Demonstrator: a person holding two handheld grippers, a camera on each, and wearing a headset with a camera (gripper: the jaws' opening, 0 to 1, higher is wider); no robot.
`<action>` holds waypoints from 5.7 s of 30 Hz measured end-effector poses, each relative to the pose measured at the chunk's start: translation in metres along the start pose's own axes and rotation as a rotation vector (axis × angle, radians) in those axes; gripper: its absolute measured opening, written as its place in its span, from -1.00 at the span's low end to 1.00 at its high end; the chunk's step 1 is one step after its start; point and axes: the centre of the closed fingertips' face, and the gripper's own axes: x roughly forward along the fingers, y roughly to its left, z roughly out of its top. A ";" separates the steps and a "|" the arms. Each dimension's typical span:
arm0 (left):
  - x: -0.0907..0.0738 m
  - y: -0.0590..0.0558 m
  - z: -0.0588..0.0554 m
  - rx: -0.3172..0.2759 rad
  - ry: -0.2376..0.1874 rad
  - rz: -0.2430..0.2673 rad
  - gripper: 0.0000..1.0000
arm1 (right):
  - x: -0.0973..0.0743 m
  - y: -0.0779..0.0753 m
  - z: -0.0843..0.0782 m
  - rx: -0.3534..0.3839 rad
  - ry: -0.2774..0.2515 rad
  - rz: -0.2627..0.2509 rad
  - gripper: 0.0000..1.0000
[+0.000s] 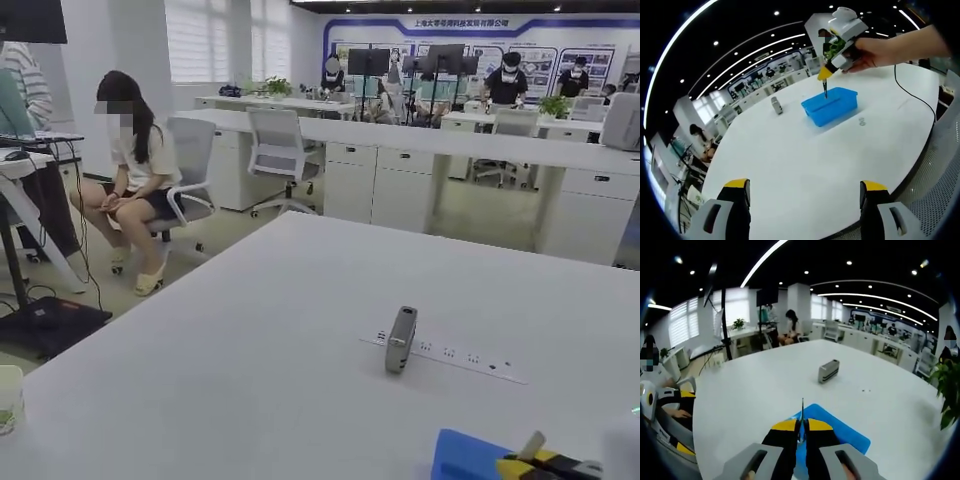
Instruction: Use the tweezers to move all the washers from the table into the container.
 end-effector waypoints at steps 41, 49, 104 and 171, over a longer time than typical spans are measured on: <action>0.002 0.000 -0.004 -0.001 0.014 0.001 0.84 | 0.032 0.001 -0.051 -0.011 0.101 0.008 -0.98; 0.002 0.000 -0.005 0.001 0.021 0.000 0.83 | 0.034 0.000 -0.056 -0.005 0.103 0.009 -0.98; -0.005 0.000 0.008 0.000 -0.054 -0.004 0.84 | -0.042 0.013 -0.007 -0.043 0.006 -0.025 -0.95; -0.004 -0.001 0.008 0.009 -0.052 -0.007 0.81 | -0.049 0.040 -0.102 0.119 0.133 -0.012 -0.98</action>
